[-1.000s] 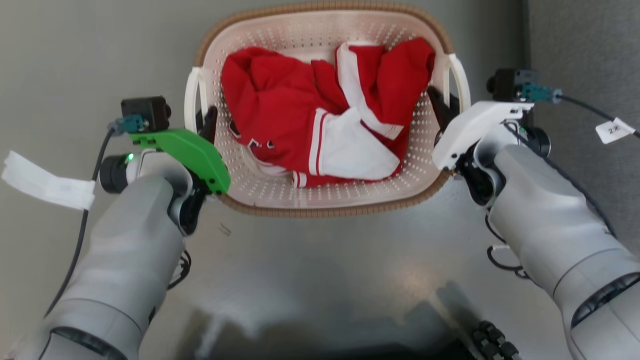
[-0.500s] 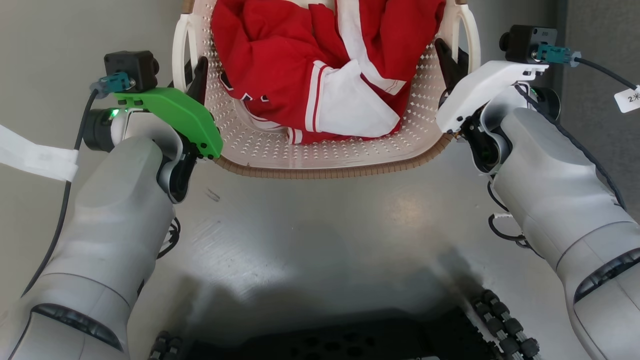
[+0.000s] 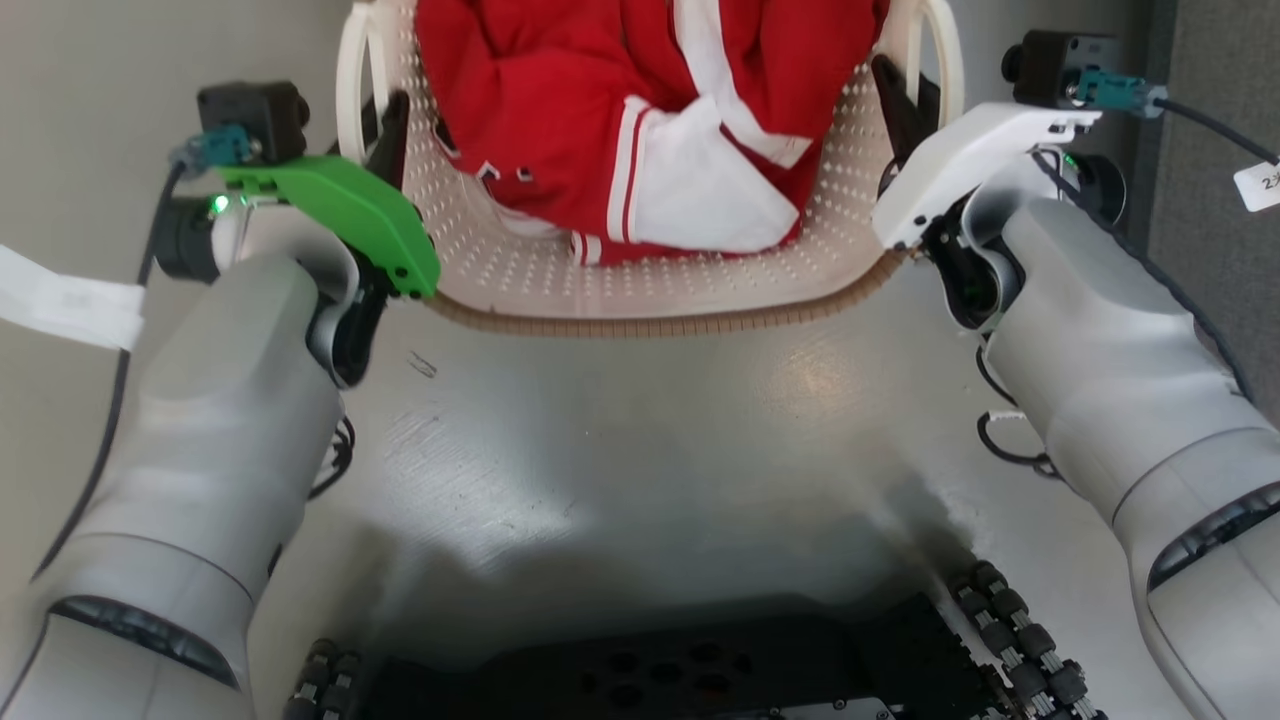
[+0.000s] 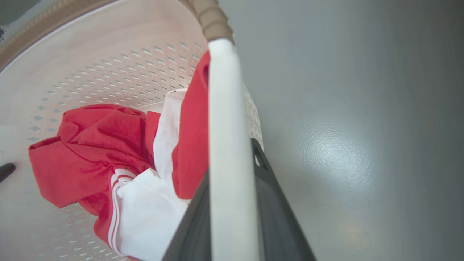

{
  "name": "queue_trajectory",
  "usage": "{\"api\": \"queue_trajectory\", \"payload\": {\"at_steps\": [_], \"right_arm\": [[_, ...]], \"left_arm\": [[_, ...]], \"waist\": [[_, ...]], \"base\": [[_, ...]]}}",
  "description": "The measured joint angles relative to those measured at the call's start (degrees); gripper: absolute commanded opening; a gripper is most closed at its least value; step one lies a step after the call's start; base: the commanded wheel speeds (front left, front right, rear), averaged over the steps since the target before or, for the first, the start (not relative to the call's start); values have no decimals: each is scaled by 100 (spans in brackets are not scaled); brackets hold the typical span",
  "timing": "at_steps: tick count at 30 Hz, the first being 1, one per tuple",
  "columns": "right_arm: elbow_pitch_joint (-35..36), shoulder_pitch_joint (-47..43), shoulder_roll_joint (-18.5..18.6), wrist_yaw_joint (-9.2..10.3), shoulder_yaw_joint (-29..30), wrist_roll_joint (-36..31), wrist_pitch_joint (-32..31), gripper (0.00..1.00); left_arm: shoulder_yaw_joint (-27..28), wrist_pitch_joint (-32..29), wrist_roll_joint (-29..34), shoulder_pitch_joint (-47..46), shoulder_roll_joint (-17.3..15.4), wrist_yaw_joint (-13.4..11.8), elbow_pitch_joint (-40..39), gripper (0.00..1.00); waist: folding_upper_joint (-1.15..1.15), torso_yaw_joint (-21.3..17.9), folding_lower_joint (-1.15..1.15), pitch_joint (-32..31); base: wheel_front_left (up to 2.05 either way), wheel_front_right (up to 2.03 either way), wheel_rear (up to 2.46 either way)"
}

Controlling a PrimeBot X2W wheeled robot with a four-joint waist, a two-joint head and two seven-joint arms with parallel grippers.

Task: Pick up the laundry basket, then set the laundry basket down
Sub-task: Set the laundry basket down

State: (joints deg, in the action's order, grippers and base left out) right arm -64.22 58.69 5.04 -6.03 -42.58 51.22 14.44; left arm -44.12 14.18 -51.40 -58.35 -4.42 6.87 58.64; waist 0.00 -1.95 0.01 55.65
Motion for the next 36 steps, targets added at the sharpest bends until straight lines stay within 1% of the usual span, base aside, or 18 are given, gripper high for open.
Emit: {"api": "queue_trajectory", "payload": {"at_steps": [10, 24, 36], "right_arm": [[120, 302, 13, 0, 147, -182, 63, 0], [294, 301, 27, 8, 386, -370, 63, 0], [333, 276, 8, 8, 552, -543, 63, 0]], "left_arm": [[358, 0, 330, -219, -137, 0, -360, 0], [577, 1, 606, -208, -145, 0, -524, 0], [692, 55, 688, -143, -126, 0, -528, 0]], "waist": [[0, 5, 0, 234], [0, -41, 0, 395], [0, -66, 0, 441]], "base": [[0, 0, 0], [0, 0, 0], [0, 0, 0]]}}
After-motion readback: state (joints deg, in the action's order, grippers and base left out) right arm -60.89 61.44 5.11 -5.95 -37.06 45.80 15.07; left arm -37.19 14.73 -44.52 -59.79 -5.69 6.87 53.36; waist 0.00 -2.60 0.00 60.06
